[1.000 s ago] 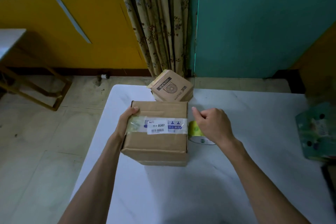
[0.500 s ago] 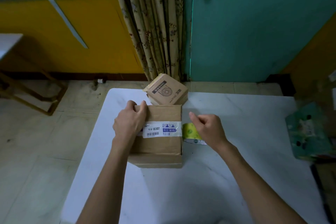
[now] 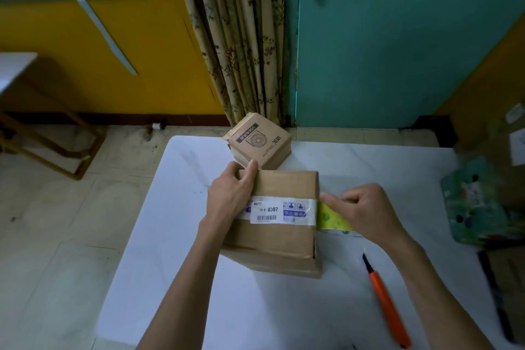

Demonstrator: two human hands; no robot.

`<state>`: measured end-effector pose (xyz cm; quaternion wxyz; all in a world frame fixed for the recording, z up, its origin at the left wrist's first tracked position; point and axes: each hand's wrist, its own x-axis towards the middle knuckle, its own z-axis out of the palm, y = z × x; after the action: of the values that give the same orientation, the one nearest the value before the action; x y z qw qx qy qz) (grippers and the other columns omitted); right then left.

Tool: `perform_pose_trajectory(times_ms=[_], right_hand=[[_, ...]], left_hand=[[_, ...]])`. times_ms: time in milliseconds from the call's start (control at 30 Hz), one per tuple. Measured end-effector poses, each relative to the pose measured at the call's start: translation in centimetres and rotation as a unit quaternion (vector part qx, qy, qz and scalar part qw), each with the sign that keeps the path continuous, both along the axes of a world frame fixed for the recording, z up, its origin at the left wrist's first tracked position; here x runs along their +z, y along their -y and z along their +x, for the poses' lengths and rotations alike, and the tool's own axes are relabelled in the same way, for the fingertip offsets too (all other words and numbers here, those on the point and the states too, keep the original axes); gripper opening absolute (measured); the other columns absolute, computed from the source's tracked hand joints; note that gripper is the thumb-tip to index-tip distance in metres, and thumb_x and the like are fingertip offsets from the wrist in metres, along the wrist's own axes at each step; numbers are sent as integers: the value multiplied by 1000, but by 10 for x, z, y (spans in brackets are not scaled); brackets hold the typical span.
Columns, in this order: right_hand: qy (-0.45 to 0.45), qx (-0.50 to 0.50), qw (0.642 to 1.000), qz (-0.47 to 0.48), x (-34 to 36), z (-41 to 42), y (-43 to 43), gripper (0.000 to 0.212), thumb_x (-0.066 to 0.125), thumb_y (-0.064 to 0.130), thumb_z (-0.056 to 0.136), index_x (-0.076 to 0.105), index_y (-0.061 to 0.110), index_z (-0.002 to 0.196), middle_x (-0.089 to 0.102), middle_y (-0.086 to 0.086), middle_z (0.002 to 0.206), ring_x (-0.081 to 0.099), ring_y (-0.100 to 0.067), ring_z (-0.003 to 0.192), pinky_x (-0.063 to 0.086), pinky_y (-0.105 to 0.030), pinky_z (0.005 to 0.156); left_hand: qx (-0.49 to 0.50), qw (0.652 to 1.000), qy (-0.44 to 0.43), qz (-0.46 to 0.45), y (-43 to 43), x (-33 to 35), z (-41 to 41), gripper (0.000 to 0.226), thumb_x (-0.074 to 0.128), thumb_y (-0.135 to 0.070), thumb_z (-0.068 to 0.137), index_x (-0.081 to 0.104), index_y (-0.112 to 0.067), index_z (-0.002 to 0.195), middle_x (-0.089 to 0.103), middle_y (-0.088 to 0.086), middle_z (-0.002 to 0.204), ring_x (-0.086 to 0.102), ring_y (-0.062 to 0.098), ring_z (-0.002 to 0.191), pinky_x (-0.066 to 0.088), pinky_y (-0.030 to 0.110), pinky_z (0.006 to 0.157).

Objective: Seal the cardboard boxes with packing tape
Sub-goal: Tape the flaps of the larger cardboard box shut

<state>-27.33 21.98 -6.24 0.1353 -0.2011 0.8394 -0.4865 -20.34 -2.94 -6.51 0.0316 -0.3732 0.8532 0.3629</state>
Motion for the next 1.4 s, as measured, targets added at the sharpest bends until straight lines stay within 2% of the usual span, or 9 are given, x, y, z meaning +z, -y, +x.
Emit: perform_pose_trajectory(times_ms=[133, 300, 433, 600, 733, 833, 1033, 1200, 1400], right_hand=[[-69, 17, 997, 33, 37, 0, 7, 68, 76, 36, 84, 32, 20, 34, 25, 7, 32, 27, -11, 33, 22, -20, 43], [-114, 28, 991, 56, 46, 16, 62, 62, 63, 45, 92, 47, 12, 41, 40, 5, 35, 41, -14, 36, 30, -24, 42], [-142, 46, 988, 47, 49, 34, 101, 55, 56, 45, 95, 47, 24, 45, 41, 13, 38, 51, -2, 46, 26, -11, 42], [-3, 69, 990, -120, 33, 35, 116, 53, 66, 33, 94, 45, 21, 46, 37, 10, 40, 37, -9, 41, 28, -20, 45], [124, 96, 965, -209, 13, 44, 128, 57, 72, 41, 87, 49, 0, 56, 40, -4, 50, 37, -16, 48, 29, -25, 44], [161, 98, 958, -215, 1, 48, 145, 57, 72, 48, 82, 54, -2, 61, 45, -5, 53, 41, -17, 51, 32, -26, 45], [203, 82, 963, -157, -39, 71, 159, 88, 68, 75, 71, 47, -10, 59, 39, -8, 55, 35, -18, 53, 27, -31, 50], [179, 82, 974, -112, -41, 61, 152, 72, 64, 69, 71, 40, 6, 45, 33, -3, 45, 29, -14, 43, 23, -26, 43], [41, 117, 992, -28, -30, 44, 139, 73, 59, 66, 79, 34, 5, 47, 24, 6, 43, 24, -10, 42, 23, -30, 45]], left_hand=[[25, 991, -52, 117, 1, -12, 5, 47, 39, -66, 99, 64, -26, 102, 70, -5, 102, 64, 12, 96, 44, 30, 77], [46, 997, -58, 8, 18, -3, 12, 45, 43, -61, 100, 65, -30, 126, 67, -1, 130, 62, 18, 109, 50, 35, 90], [-5, 978, -139, 152, 4, 24, 16, 48, 47, -64, 98, 55, -41, 139, 58, -12, 133, 57, 11, 117, 52, 29, 88], [-28, 985, -125, 115, 13, 20, 26, 39, 36, -43, 109, 52, -32, 142, 54, -12, 136, 50, 7, 117, 40, 22, 93], [3, 990, -90, 109, 44, -1, 37, 43, 38, -47, 108, 51, -30, 145, 52, -2, 149, 50, 19, 133, 38, 39, 113], [42, 983, -108, 140, 63, -21, 49, 36, 44, -47, 106, 63, -30, 132, 67, 0, 132, 62, 20, 119, 48, 47, 105], [92, 963, -113, 225, 33, -83, 84, 27, 66, -27, 98, 66, -17, 124, 71, 1, 120, 66, 8, 97, 50, 13, 73], [88, 962, -170, 196, 36, -85, 77, 20, 61, -11, 101, 65, -29, 110, 71, -29, 90, 64, -15, 86, 47, 4, 72], [33, 970, -164, 178, 42, -85, 81, 26, 53, -46, 102, 70, -26, 106, 73, -8, 90, 65, 11, 83, 54, 45, 84]])
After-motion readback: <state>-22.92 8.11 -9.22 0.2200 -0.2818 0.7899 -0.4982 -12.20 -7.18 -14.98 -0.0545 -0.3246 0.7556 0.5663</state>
